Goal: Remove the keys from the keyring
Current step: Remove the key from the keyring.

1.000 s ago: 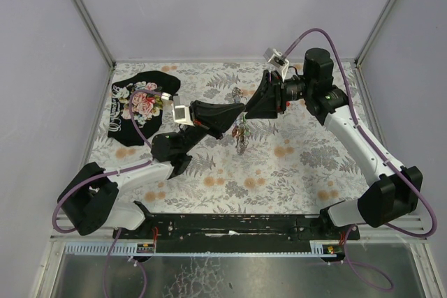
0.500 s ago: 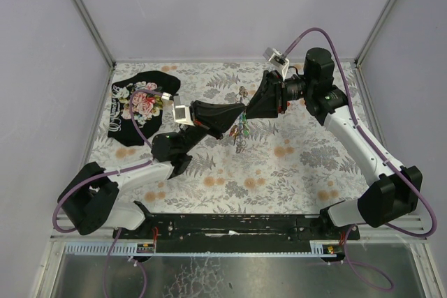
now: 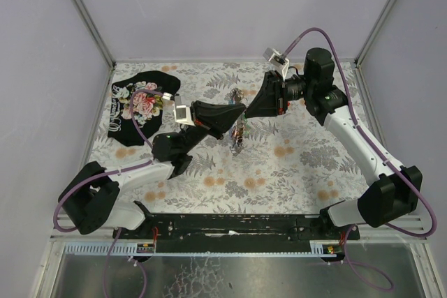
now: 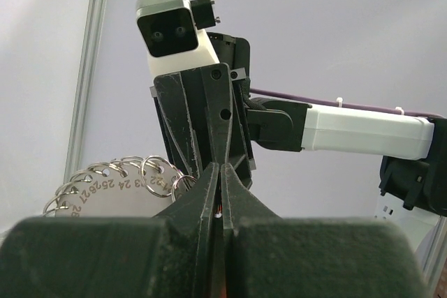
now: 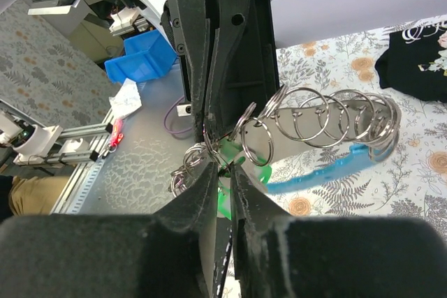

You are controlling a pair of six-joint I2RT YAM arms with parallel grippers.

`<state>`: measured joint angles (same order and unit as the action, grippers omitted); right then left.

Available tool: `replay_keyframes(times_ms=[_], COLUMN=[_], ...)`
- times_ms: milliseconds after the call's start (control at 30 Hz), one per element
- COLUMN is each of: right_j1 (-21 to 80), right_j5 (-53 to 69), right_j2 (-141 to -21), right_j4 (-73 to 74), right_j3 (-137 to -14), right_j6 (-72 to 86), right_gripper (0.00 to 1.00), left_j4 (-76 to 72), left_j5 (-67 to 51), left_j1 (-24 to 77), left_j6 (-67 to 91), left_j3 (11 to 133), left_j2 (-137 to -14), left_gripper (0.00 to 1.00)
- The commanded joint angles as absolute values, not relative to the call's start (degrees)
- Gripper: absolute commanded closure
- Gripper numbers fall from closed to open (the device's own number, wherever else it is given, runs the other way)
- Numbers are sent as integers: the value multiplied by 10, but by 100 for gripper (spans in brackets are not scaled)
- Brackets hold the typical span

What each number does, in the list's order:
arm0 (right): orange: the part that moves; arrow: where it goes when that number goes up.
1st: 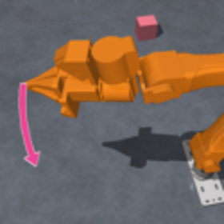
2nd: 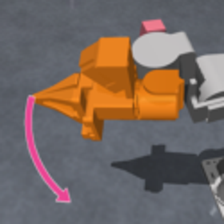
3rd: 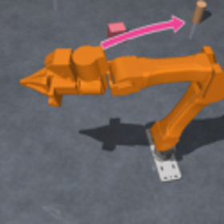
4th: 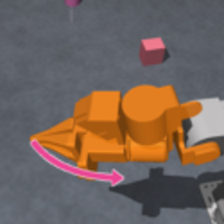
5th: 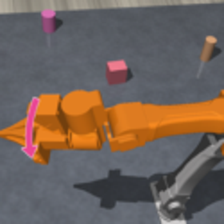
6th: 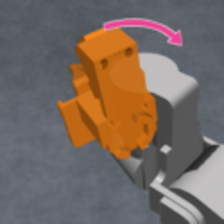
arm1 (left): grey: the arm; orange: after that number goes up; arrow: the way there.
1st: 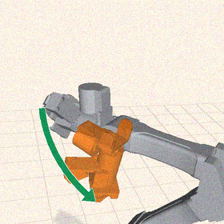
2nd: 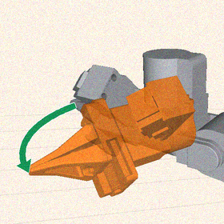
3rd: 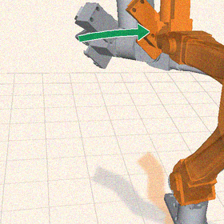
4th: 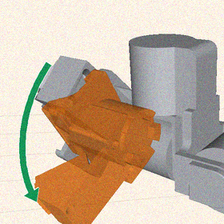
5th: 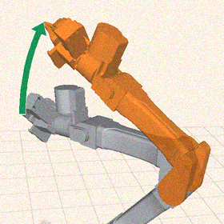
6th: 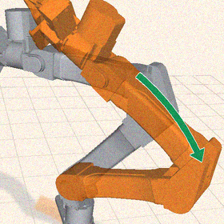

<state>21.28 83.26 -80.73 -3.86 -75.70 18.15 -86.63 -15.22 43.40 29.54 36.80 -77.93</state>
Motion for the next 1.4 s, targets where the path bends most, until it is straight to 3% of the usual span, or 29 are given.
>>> replay_keyframes(times_ms=[0,267,1367], right_j1=[217,203,202], right_j5=[850,865,890], right_j2=[-787,-784,-812], right_j4=[-68,-67,-61], right_j3=[-752,-745,-735], right_j6=[200,210,271], right_gripper=[86,93,96], left_j4=[-910,-892,-876], left_j5=[-147,-156,-320], left_j1=[432,423,368], left_j6=[282,270,263], left_j3=[363,348,350], left_j2=[-775,-758,-799], left_gripper=[100,100,100])
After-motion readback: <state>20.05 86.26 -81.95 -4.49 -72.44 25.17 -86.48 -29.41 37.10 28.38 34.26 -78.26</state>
